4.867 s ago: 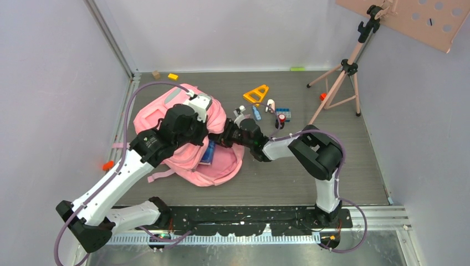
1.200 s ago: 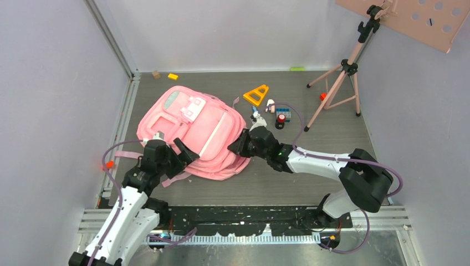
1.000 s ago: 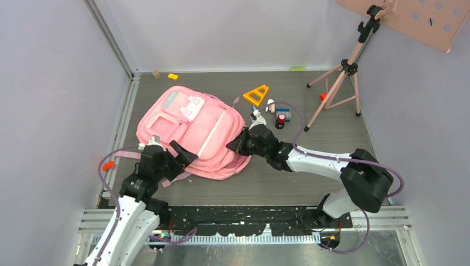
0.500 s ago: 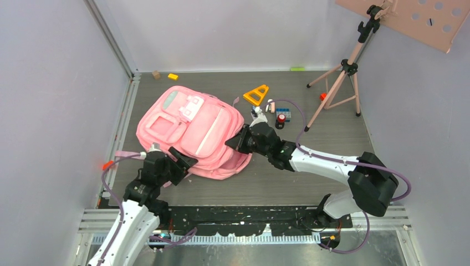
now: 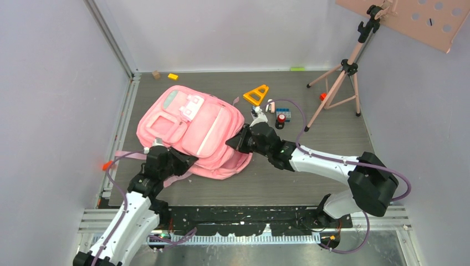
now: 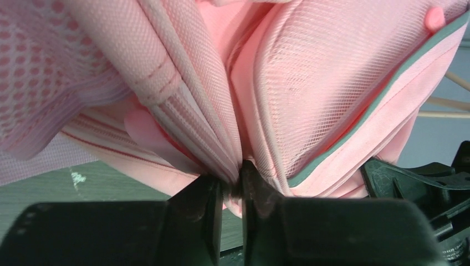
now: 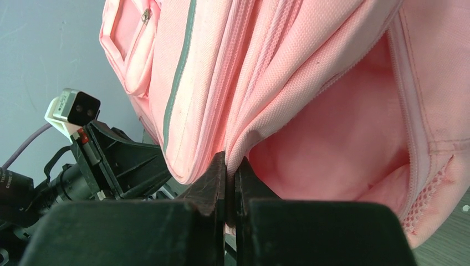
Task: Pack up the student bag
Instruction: Zip the student bag at the center of the board.
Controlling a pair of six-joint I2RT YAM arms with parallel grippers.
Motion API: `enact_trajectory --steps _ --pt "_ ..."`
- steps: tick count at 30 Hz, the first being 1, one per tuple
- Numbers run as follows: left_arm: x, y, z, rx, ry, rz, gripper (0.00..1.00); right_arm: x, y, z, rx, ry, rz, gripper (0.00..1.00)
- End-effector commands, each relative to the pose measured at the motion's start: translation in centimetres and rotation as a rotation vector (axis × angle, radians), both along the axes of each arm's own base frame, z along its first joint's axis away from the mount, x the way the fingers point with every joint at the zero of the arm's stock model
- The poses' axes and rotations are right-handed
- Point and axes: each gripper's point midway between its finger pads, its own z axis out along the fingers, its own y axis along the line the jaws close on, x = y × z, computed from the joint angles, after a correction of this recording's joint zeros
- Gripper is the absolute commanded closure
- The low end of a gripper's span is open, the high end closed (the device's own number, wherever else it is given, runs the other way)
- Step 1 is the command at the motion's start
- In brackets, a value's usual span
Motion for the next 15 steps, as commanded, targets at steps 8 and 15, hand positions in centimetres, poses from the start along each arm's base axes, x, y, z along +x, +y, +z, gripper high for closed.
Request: enact_trajectory --steps 8,15 --pt "3.5 -0.4 6.4 -0.069 -0.218 0.039 1.0 1.0 -3.1 3.0 -0.07 -0.125 -0.086 0.72" --pt "3.8 -0.4 8.7 -0.11 -0.28 0.06 1.0 -0.6 -5.1 3.6 -0.067 -0.108 -0.102 0.43"
